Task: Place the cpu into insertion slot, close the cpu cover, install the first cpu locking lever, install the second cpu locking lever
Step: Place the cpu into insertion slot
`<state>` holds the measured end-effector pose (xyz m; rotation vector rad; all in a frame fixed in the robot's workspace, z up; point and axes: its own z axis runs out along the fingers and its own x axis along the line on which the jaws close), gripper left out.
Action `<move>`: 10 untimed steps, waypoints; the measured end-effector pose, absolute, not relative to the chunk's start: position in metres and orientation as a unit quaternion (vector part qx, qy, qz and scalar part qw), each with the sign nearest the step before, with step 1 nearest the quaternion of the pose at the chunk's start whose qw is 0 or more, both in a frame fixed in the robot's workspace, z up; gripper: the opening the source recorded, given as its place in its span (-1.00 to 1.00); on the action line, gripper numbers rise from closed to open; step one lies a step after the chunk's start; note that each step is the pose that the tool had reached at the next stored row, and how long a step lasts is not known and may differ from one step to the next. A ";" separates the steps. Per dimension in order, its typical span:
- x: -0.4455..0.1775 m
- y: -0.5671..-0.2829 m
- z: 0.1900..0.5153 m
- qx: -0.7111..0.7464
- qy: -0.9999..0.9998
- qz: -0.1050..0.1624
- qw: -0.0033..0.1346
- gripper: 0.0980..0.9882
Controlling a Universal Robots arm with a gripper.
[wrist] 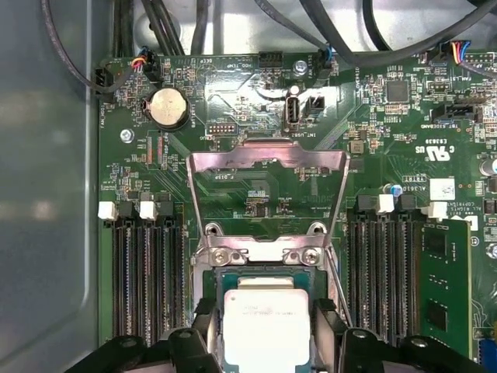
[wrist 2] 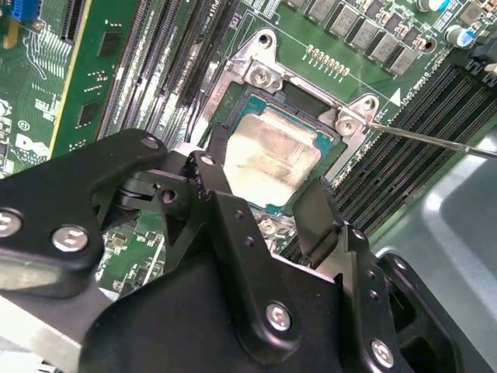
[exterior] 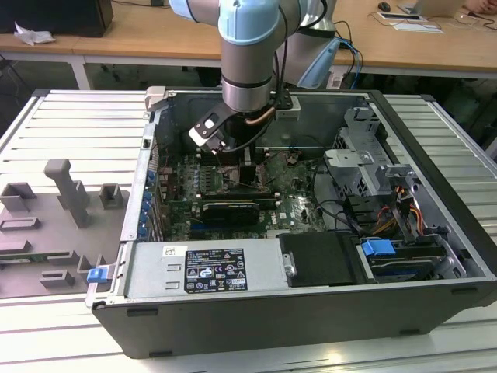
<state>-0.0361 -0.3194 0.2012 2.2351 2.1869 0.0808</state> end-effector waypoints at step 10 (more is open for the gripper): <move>-0.036 -0.319 0.218 0.715 0.699 0.024 0.008 -0.98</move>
